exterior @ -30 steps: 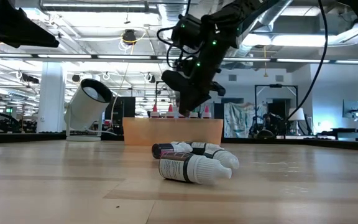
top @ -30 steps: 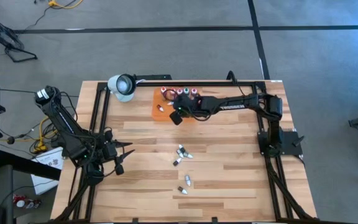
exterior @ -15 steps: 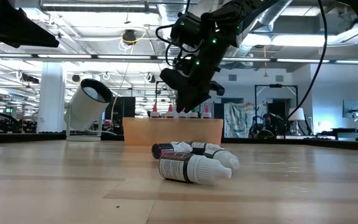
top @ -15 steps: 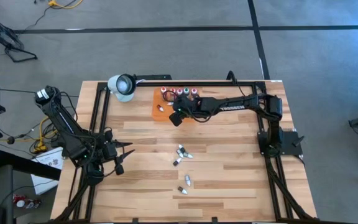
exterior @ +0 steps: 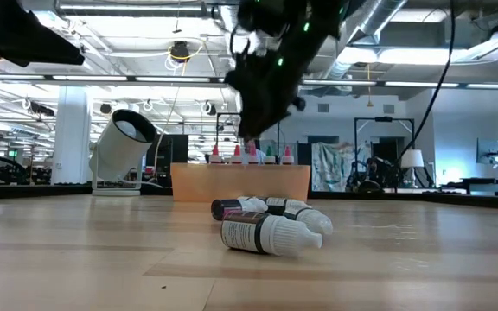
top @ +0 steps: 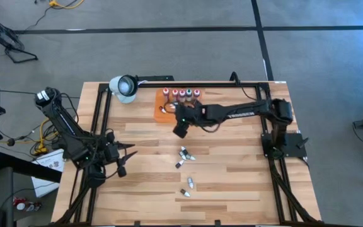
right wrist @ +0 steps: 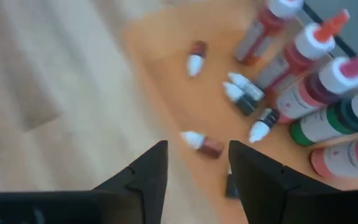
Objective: Pick & Place food coloring
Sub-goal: Put the small pink food coloring bottle into the orange bin
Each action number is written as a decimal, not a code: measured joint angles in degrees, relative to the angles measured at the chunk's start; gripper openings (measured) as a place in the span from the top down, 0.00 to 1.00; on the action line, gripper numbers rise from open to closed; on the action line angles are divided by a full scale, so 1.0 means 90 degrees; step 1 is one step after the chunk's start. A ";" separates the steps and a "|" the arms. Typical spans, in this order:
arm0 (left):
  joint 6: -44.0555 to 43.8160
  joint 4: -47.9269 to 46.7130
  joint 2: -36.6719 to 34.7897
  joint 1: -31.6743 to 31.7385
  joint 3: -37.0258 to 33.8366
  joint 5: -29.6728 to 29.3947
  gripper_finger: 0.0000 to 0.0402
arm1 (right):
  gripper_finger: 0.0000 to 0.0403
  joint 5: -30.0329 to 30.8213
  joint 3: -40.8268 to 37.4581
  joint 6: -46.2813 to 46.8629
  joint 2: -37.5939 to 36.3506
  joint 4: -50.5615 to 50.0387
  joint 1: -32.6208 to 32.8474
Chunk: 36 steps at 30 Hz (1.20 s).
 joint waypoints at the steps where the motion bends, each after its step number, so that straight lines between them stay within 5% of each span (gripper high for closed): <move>1: 0.0001 0.0016 0.0007 0.0043 0.0000 -0.0001 0.67 | 0.61 0.0000 0.0000 -0.0087 -0.0103 -0.0059 0.0116; 7: 0.0010 0.0413 0.0625 0.0414 0.0000 -0.0010 0.67 | 0.68 0.0090 0.0002 0.0006 -0.0789 -0.1211 0.0812; 13: 0.0993 0.2116 0.1947 0.1043 0.0000 0.0374 0.67 | 0.71 0.1103 0.0002 0.0870 -0.1220 -0.2633 0.1635; 17: 0.2782 0.4540 0.2781 0.1482 0.0000 0.1364 0.67 | 0.71 0.1711 -0.0002 0.1516 -0.1239 -0.3277 0.2157; 22: 0.4211 0.6784 0.3416 0.2096 0.0035 0.3548 0.67 | 0.70 0.2048 -0.0030 0.2313 -0.1159 -0.3844 0.2612; 25: 0.4240 0.6781 0.3645 0.2495 0.0214 0.4329 0.67 | 0.70 0.2073 -0.0027 0.2888 -0.1168 -0.4223 0.2792; 36: 0.3864 0.6695 0.4665 0.3505 0.0914 0.5427 0.67 | 0.69 0.2716 -0.0027 0.4842 -0.1166 -0.5460 0.3812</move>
